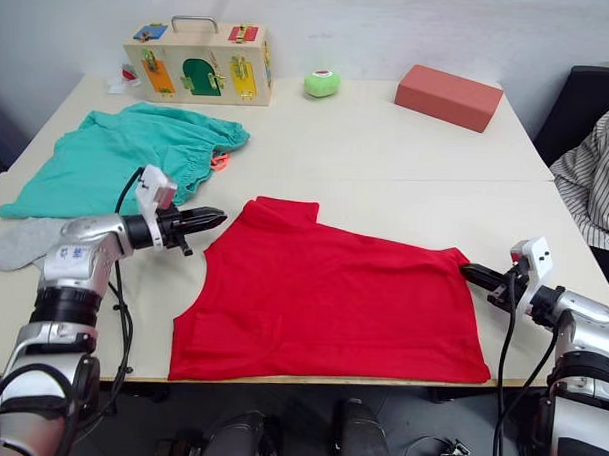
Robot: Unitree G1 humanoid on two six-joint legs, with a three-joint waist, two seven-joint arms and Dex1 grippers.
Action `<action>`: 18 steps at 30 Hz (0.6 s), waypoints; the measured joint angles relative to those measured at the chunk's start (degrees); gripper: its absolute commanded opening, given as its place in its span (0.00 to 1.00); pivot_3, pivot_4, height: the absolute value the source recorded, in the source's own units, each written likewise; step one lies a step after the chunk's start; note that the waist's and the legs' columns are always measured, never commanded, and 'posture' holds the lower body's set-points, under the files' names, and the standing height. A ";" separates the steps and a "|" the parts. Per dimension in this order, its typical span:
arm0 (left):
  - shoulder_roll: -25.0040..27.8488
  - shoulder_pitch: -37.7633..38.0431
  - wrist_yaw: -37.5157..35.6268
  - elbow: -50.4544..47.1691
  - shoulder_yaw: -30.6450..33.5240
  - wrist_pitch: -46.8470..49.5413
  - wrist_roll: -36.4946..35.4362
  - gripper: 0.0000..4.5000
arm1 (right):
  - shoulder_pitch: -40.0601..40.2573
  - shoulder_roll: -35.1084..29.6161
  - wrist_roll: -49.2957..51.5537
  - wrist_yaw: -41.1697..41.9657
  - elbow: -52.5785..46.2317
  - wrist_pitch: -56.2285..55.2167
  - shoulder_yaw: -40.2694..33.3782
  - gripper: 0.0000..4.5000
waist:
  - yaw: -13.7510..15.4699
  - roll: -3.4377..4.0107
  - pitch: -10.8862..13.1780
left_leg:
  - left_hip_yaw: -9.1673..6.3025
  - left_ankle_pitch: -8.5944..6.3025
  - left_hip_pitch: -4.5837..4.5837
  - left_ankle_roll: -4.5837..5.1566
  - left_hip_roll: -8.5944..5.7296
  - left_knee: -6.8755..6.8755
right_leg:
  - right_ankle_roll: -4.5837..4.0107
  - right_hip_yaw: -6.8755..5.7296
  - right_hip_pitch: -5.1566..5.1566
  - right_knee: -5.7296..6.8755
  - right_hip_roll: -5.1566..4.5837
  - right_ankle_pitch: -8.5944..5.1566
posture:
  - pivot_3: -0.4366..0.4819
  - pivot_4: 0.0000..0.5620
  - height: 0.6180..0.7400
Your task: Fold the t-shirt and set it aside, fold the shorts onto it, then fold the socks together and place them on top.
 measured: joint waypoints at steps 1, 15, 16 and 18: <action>-0.20 -2.06 0.27 1.98 -0.21 1.17 0.00 0.48 | -0.01 0.08 0.00 0.01 -0.02 -0.09 0.06 0.00 | 0.00 0.00 0.00 | 0.00 0.00 0.00 -0.01 0.01 -0.01 | 0.00 0.00 0.00 0.00 0.02 0.00 | 0.48 0.27 1.00; -3.56 -16.09 0.74 24.82 -5.11 4.96 3.93 0.54 | 0.03 0.63 0.07 0.07 -2.68 -0.14 0.26 0.00 | -0.12 -0.02 0.01 | 0.03 -0.02 0.01 -0.04 0.01 -0.02 | 0.00 -0.06 -0.01 -0.04 0.08 0.00 | 0.48 0.27 1.00; -3.92 -16.72 0.81 25.67 -4.95 4.69 3.93 0.54 | 0.13 0.78 0.08 0.07 -2.97 -0.11 0.26 0.00 | -0.12 -0.02 0.01 | 0.03 -0.02 0.01 -0.04 0.01 -0.02 | 0.00 -0.06 -0.01 -0.04 0.08 0.00 | 0.48 0.27 1.00; -4.42 -17.68 1.04 27.37 -4.73 4.38 3.94 0.54 | 0.50 1.01 0.09 0.09 -3.66 0.01 0.27 0.00 | -0.11 -0.02 0.01 | 0.03 -0.02 0.01 -0.04 0.01 -0.01 | 0.00 -0.05 -0.01 -0.04 0.07 0.00 | 0.48 0.27 1.00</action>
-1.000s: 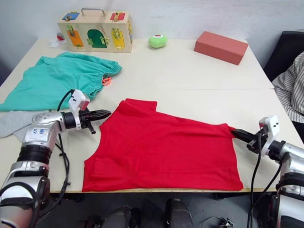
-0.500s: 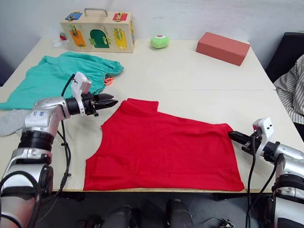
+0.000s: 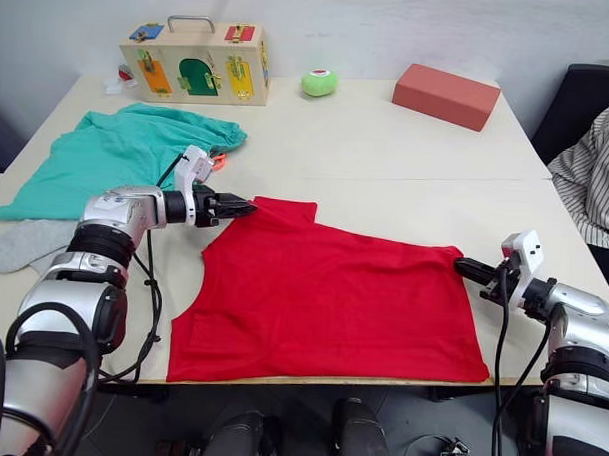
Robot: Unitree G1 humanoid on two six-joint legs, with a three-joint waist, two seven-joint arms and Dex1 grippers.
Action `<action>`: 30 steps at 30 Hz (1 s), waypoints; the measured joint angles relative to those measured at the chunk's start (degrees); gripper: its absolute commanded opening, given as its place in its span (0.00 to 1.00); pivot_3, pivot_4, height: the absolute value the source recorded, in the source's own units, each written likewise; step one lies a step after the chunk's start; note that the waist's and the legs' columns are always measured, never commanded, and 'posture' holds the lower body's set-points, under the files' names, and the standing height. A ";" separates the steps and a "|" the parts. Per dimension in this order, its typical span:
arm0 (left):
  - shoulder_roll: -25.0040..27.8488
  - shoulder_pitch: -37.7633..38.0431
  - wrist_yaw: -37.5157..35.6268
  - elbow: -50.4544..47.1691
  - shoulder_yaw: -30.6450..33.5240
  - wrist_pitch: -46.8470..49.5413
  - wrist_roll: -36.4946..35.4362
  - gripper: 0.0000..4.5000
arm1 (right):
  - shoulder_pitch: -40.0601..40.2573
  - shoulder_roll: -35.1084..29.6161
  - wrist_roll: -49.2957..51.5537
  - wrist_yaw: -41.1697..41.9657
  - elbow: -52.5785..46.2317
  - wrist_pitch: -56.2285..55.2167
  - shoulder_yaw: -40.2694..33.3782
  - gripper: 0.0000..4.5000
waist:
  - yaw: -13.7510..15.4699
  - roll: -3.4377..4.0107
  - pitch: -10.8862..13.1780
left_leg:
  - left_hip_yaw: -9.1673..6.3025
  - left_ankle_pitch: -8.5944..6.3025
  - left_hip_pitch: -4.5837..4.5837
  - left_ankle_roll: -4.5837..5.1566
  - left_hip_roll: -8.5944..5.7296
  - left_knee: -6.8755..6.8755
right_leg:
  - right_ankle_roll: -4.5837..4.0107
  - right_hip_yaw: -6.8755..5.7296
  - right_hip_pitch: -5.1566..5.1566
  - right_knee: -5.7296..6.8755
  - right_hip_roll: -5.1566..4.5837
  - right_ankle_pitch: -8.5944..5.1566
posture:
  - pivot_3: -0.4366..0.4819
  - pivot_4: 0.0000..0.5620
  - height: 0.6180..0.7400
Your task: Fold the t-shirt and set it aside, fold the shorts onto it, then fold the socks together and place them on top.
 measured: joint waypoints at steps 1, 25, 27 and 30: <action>-0.08 -0.39 0.04 1.18 0.15 -0.04 0.00 0.54 | 0.11 0.02 0.00 0.00 -0.09 0.12 0.00 0.00 | 0.01 0.00 0.00 | 0.00 0.00 0.00 0.00 0.00 0.00 | 0.00 0.00 0.00 0.00 0.00 0.00 | 0.48 0.27 1.00; 1.90 2.33 -4.73 0.26 3.32 -4.44 -0.99 0.00 | 1.84 0.23 1.01 0.02 -3.57 1.33 -0.05 0.00 | -0.07 -0.06 0.04 | -0.01 -0.01 0.00 -0.02 0.03 0.00 | 0.00 0.01 -0.01 0.01 0.00 0.00 | 0.48 0.27 1.00; 2.92 4.15 -5.96 -2.86 4.04 -4.40 -1.77 0.00 | 2.36 0.23 1.58 -0.04 -3.81 1.37 -0.12 0.00 | -0.05 -0.06 0.04 | -0.01 -0.01 0.00 -0.02 0.02 0.01 | 0.00 0.01 -0.01 0.01 0.00 0.00 | 0.48 0.27 1.00; 4.29 7.48 -7.03 -8.08 4.98 -3.90 -3.12 0.00 | 2.47 0.11 2.39 -0.29 -4.13 1.40 -0.45 0.00 | -0.09 -0.06 0.03 | -0.01 -0.01 0.00 -0.02 0.02 0.01 | 0.00 0.06 -0.01 0.03 -0.02 0.00 | 0.48 0.27 1.00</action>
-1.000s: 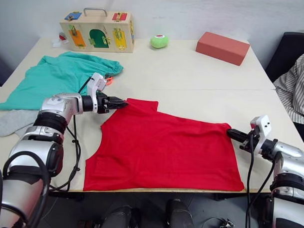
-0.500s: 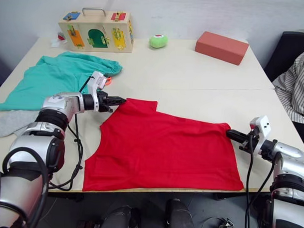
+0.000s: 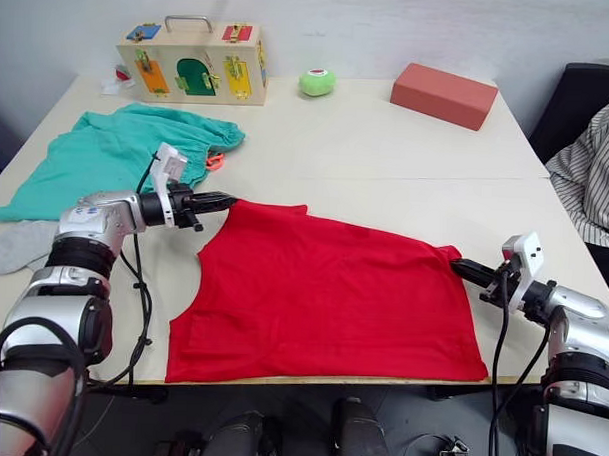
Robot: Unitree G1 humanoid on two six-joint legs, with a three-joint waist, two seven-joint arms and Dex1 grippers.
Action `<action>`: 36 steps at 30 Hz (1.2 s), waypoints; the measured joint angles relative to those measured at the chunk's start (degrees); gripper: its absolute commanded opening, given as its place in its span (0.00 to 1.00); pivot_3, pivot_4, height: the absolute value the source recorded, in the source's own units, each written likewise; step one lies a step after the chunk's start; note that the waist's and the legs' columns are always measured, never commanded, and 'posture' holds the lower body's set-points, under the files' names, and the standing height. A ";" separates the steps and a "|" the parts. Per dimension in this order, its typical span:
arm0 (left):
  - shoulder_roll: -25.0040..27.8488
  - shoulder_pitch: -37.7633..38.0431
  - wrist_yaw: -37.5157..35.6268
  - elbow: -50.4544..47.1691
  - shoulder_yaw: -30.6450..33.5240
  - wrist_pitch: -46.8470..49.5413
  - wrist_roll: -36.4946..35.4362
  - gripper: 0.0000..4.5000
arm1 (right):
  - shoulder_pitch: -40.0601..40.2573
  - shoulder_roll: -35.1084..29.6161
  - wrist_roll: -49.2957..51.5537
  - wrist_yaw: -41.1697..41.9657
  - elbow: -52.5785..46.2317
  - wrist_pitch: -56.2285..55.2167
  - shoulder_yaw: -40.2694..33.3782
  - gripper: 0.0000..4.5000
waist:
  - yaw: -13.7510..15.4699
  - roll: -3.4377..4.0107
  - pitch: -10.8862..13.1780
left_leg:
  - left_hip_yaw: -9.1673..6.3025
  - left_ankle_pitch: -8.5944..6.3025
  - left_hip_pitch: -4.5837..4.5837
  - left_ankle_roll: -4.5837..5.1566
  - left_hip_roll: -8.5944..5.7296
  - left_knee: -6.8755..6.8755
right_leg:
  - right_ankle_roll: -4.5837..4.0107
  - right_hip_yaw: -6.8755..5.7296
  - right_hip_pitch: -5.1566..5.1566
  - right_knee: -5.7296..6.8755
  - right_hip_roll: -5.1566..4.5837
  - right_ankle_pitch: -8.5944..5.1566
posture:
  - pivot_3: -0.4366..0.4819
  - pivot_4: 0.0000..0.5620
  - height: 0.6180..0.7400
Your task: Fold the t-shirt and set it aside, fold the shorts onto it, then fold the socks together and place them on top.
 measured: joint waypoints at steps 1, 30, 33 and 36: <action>0.35 1.57 -0.01 -1.98 0.27 0.26 -0.31 0.00 | 0.05 -0.09 0.32 -0.04 -0.22 0.03 -0.14 0.00 | 0.01 0.00 0.00 | 0.00 0.00 0.00 0.00 0.00 0.00 | 0.00 0.02 0.00 0.00 0.00 0.00 | 0.48 0.27 1.00; 2.57 24.95 3.76 -31.21 0.94 5.78 -3.72 0.33 | 9.13 -0.35 2.62 -4.53 -9.61 1.97 0.35 0.35 | 0.17 0.00 0.00 | -0.01 -0.03 0.05 0.04 -0.01 0.03 | -0.03 0.12 0.01 0.09 -0.07 -0.02 | 0.48 0.27 1.00; 5.06 25.17 2.77 -32.44 1.09 8.48 -5.14 0.56 | 12.15 -1.95 2.59 -4.13 -12.71 1.38 0.32 0.58 | 0.23 0.00 0.00 | -0.01 -0.03 0.05 0.04 -0.01 0.01 | -0.03 0.12 0.01 0.09 -0.08 -0.02 | 0.48 0.27 1.00; 8.86 24.74 1.11 -33.10 1.67 12.95 -6.91 0.77 | 17.16 -5.17 2.72 -3.64 -16.99 0.91 -0.94 0.83 | 0.30 0.00 0.00 | -0.02 -0.05 0.04 0.05 -0.01 0.00 | -0.03 0.12 0.01 0.05 -0.09 -0.02 | 0.48 0.27 1.00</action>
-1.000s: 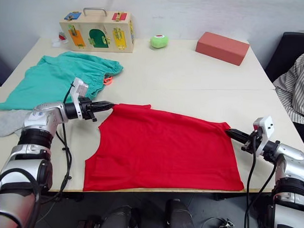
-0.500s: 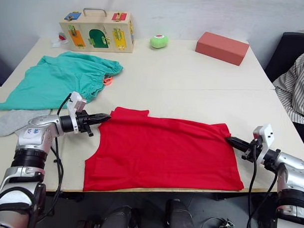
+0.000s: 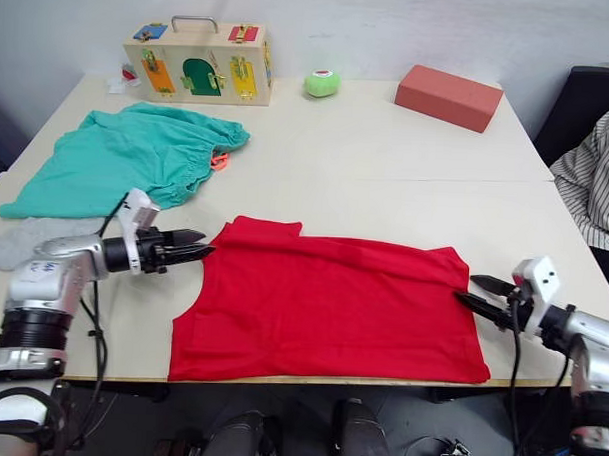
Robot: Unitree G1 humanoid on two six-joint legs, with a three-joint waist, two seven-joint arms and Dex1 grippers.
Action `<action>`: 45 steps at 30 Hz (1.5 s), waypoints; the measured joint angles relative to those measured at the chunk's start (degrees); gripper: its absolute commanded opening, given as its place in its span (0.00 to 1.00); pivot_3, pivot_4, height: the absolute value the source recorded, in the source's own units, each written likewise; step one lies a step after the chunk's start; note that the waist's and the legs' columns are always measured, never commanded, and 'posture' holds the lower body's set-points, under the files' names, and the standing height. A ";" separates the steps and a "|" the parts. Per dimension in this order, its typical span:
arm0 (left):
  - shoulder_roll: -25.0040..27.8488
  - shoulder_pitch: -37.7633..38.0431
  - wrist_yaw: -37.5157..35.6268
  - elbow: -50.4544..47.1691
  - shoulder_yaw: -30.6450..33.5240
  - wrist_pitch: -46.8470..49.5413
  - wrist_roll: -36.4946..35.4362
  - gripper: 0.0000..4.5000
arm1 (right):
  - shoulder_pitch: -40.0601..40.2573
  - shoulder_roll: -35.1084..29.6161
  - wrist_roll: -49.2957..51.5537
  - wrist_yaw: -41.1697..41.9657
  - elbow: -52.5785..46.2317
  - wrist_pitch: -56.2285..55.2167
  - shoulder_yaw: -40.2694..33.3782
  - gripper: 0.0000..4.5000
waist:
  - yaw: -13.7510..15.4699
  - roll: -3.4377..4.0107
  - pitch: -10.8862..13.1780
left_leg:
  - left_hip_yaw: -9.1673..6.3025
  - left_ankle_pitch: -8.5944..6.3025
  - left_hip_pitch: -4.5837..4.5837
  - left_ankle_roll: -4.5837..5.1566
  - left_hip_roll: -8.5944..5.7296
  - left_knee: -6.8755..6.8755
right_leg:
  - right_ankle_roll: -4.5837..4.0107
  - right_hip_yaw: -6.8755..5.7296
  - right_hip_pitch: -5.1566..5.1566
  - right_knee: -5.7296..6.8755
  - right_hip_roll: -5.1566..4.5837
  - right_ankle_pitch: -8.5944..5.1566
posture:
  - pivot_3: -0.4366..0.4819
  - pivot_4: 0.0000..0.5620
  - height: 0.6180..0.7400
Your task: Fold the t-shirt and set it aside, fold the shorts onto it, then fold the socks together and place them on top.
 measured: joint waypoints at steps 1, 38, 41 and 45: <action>0.75 -0.53 -0.29 0.09 0.12 1.14 -0.27 0.84 | 1.33 -0.56 0.25 0.13 -1.33 0.03 -0.89 0.90 | 0.00 0.00 0.00 | -0.01 0.00 0.00 0.00 0.00 -0.01 | 0.00 -0.01 0.01 -0.01 0.00 0.00 | 0.48 0.27 1.00; -14.47 -37.35 6.76 49.87 -8.97 -2.05 14.92 0.21 | 10.79 1.84 8.08 -9.30 -36.44 7.50 -3.01 1.00 | 1.47 -0.37 0.20 | -0.03 -0.10 -0.06 0.13 -0.05 0.07 | 0.01 -0.19 0.02 -0.09 0.04 0.00 | 0.48 0.27 1.00; -14.99 -37.01 7.97 50.62 -7.79 -3.49 14.87 0.01 | 10.90 1.84 8.07 -9.44 -36.44 7.43 -3.01 1.00 | 1.42 -0.38 0.21 | -0.04 -0.10 -0.07 0.14 -0.04 0.07 | 0.01 -0.20 0.01 -0.10 0.05 0.00 | 0.48 0.27 1.00; -15.02 -35.63 7.06 50.89 -6.00 -7.39 14.19 0.01 | 11.52 2.06 8.07 -9.78 -36.45 7.37 -3.01 1.00 | 1.38 -0.39 0.21 | -0.03 -0.10 -0.07 0.14 -0.02 0.07 | 0.01 -0.27 0.01 -0.10 0.06 0.00 | 0.48 0.27 1.00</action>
